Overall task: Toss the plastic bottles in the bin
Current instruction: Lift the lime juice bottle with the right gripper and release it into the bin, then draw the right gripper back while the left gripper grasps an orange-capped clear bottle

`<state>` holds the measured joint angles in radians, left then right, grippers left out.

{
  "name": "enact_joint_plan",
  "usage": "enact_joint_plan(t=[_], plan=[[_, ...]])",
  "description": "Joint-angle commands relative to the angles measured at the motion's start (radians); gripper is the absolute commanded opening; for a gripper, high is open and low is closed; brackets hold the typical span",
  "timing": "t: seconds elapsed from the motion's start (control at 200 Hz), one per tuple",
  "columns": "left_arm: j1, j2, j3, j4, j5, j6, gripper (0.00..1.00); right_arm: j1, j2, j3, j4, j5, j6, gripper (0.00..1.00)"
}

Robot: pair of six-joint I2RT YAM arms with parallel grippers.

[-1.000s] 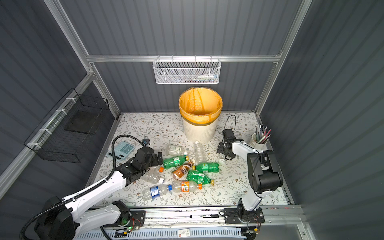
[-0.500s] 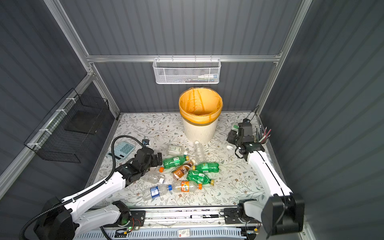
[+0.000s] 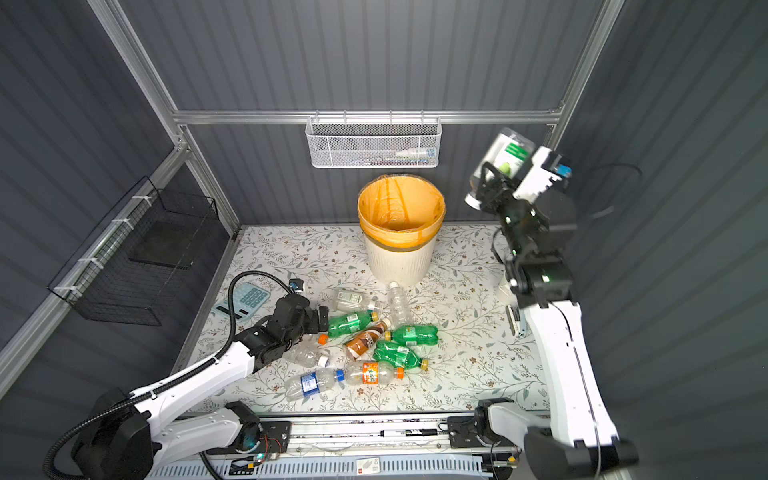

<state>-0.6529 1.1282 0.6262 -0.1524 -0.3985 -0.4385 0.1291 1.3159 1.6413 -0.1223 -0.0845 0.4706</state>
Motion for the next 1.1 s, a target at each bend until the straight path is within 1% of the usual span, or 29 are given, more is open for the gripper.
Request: enact_joint_plan(t=[0.0, 0.035, 0.06, 0.08, 0.11, 0.125, 0.14, 0.21, 0.285, 0.35, 0.465, 0.61, 0.675, 0.7, 0.821, 0.961, 1.021, 1.091], plan=[[0.001, -0.009, 0.017, 0.008, 0.025, 0.004, 1.0, 0.086, 0.281, 0.248, -0.276, -0.234, -0.061, 0.61], [0.001, -0.018, 0.014, 0.005, 0.021, 0.006, 1.0, 0.113, 0.363, 0.374, -0.408, -0.219, -0.107, 0.65], [0.002, -0.022, 0.016, -0.002, 0.02, 0.007, 1.0, 0.132, 0.414, 0.462, -0.486, -0.175, -0.138, 0.7], [0.001, -0.026, 0.016, -0.006, 0.017, 0.009, 1.0, 0.143, 0.444, 0.512, -0.533, -0.135, -0.152, 0.76], [0.001, -0.035, 0.017, -0.019, 0.013, 0.011, 1.0, 0.149, 0.468, 0.554, -0.566, -0.095, -0.159, 0.93], [0.001, -0.039, 0.017, -0.022, 0.011, 0.012, 1.0, 0.15, 0.471, 0.559, -0.571, -0.083, -0.157, 0.98], [0.001, -0.043, 0.018, -0.026, 0.008, 0.013, 1.0, 0.149, 0.47, 0.55, -0.564, -0.071, -0.153, 0.99], [0.001, -0.063, 0.011, -0.036, -0.002, 0.014, 1.0, 0.148, 0.399, 0.431, -0.459, -0.023, -0.141, 0.99], [0.001, -0.081, -0.001, -0.035, -0.007, 0.012, 1.0, 0.149, 0.25, 0.178, -0.236, 0.028, -0.127, 0.99], [0.001, -0.088, -0.007, -0.031, -0.008, 0.008, 1.0, 0.149, 0.139, 0.002, -0.078, 0.07, -0.124, 0.99], [0.001, -0.096, -0.013, -0.018, 0.012, 0.02, 1.0, 0.147, -0.018, -0.217, 0.059, 0.11, -0.144, 0.99], [0.001, -0.112, -0.015, -0.006, 0.052, 0.06, 1.0, 0.14, -0.151, -0.408, 0.094, 0.123, -0.175, 0.99], [0.001, -0.117, -0.015, -0.004, 0.066, 0.075, 1.0, 0.136, -0.192, -0.488, 0.079, 0.117, -0.196, 0.99], [0.001, -0.118, -0.014, -0.004, 0.071, 0.082, 1.0, 0.135, -0.229, -0.515, 0.07, 0.115, -0.204, 0.99], [-0.001, -0.125, -0.016, -0.003, 0.091, 0.099, 1.0, 0.135, -0.295, -0.641, 0.027, 0.108, -0.214, 0.99], [-0.021, -0.131, -0.013, 0.005, 0.14, 0.146, 1.0, 0.129, -0.374, -0.818, 0.04, 0.156, -0.19, 0.99], [-0.04, -0.128, -0.002, 0.0, 0.16, 0.195, 1.0, 0.119, -0.406, -0.887, 0.048, 0.185, -0.165, 0.99], [-0.078, -0.117, 0.022, -0.027, 0.159, 0.259, 1.0, 0.095, -0.441, -0.973, 0.06, 0.19, -0.121, 0.99]])
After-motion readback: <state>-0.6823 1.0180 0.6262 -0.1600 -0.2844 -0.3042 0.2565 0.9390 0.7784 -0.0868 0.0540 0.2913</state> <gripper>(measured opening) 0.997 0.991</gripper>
